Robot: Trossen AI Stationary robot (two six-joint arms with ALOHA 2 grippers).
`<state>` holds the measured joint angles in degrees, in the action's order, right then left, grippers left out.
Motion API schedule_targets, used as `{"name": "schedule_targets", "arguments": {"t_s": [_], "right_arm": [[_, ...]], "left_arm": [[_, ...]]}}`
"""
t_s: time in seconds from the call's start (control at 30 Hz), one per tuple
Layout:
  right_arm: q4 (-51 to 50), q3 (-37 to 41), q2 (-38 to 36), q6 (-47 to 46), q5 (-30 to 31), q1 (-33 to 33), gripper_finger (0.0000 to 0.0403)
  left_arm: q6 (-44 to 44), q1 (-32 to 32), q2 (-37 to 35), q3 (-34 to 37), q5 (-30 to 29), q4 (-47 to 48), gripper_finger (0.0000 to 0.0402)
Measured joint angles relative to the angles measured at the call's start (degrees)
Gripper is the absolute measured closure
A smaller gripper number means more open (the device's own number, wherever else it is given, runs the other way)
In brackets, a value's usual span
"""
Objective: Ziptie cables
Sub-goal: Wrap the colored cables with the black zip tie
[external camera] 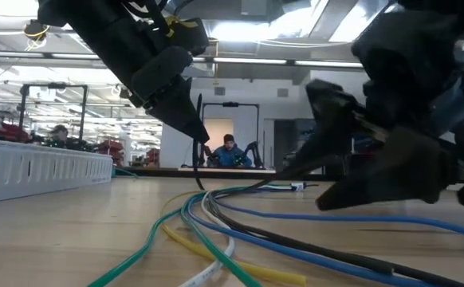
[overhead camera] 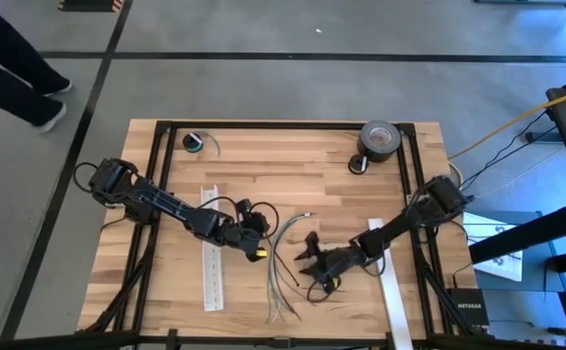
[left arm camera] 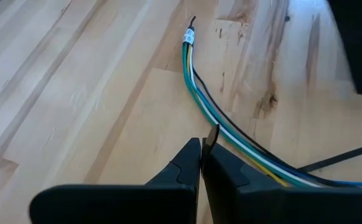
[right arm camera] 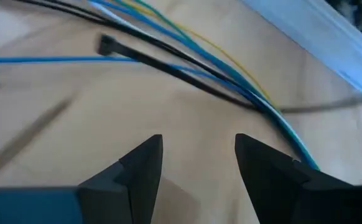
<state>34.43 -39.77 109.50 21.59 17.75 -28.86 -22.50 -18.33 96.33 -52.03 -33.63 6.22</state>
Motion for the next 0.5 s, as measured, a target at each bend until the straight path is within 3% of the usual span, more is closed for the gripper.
{"name": "schedule_targets", "arguments": {"t_s": [0.3, 0.5], "right_arm": [[-1.6, -6.6, 2.3, 7.6, 0.2, 0.0, 0.0217], [-2.1, -6.8, 2.3, 7.2, -0.3, 0.0, 0.0282]], "left_arm": [[0.0, 0.0, 0.0, 0.0, 0.0, 0.0, 0.0402], [0.0, 0.0, 0.0, 0.0, 0.0, 0.0, 0.0402]]}}
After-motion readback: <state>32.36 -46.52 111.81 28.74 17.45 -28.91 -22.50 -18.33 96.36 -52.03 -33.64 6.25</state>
